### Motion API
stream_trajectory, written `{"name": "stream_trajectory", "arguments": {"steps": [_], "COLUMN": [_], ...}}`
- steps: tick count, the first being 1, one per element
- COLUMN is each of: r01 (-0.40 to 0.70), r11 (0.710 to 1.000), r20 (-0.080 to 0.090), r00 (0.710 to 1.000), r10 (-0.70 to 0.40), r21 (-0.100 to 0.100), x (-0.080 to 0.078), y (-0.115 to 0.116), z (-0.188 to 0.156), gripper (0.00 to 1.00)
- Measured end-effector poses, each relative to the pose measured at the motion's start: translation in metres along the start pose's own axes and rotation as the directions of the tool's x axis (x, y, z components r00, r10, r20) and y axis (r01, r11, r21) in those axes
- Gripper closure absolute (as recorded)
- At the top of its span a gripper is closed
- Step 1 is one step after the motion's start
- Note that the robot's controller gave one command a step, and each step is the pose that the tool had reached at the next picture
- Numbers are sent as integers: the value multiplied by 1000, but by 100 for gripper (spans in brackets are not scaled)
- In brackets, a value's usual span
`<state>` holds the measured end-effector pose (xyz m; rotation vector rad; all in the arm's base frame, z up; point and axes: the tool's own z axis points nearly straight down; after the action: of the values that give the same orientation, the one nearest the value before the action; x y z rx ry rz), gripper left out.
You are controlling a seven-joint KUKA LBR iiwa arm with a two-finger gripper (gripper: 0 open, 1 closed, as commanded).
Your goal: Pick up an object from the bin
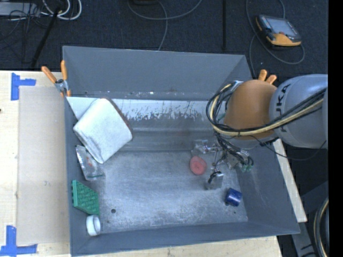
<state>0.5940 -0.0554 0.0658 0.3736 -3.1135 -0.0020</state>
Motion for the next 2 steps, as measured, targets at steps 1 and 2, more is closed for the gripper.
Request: {"name": "stream_trajectory", "arguments": {"steps": [1, 2], "r01": [-1, -2], "r11": [1000, 1000], "r20": [5, 5], "r00": [1000, 1000], "r10": [1, 2], "r21": [1, 1], "x": [-2, -2], "y": [0, 0], "z": [-4, -4], "gripper": [100, 0]}}
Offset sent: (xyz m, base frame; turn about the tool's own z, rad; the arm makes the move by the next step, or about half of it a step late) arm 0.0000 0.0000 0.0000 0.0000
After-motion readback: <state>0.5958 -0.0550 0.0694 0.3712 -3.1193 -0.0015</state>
